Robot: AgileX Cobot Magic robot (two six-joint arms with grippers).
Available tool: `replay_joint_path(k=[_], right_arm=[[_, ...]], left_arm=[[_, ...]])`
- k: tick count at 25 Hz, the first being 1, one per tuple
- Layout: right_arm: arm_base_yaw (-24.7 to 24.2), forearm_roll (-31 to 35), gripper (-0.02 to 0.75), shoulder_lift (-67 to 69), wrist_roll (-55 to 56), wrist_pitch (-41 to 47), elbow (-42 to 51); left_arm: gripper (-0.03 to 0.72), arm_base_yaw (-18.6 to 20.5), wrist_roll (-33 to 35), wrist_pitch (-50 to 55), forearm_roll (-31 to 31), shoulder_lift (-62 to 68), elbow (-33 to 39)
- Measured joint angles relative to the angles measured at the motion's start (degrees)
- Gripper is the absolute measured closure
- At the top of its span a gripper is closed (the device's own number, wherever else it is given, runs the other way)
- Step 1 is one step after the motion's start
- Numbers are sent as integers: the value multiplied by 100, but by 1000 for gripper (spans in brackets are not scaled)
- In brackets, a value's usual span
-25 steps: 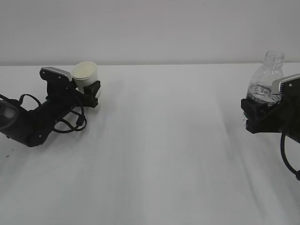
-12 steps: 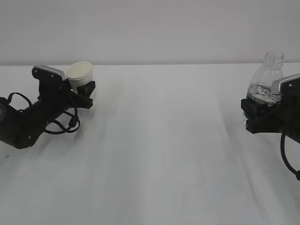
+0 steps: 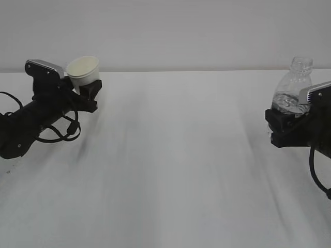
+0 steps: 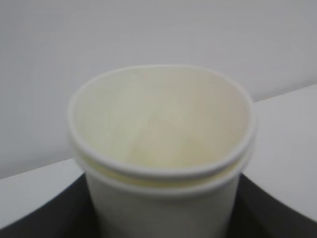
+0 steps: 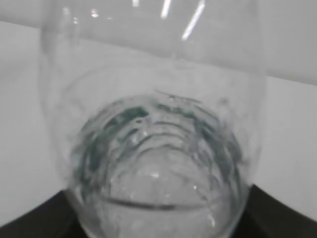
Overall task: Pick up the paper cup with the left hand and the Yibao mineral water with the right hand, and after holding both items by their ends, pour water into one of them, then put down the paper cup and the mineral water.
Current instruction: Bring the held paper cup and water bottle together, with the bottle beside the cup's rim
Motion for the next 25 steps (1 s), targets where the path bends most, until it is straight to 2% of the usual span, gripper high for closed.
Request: replay_joint_path(k=[9,13,17,25], right_arm=[[0,-197,303,-4,262,149,0],[0,-209,303,-134,298,195,0],[0,-246,303,-329,310,393,0],[0,-586,303,-485,407,523,0]], left_arm=[[250,0,-117,141,137,-657,564],[250,0,-259,301,459,-1026,852],[250,0,-692,634,793,-1408,1073],[251,0,-1386,999,1743,-1918,1142]])
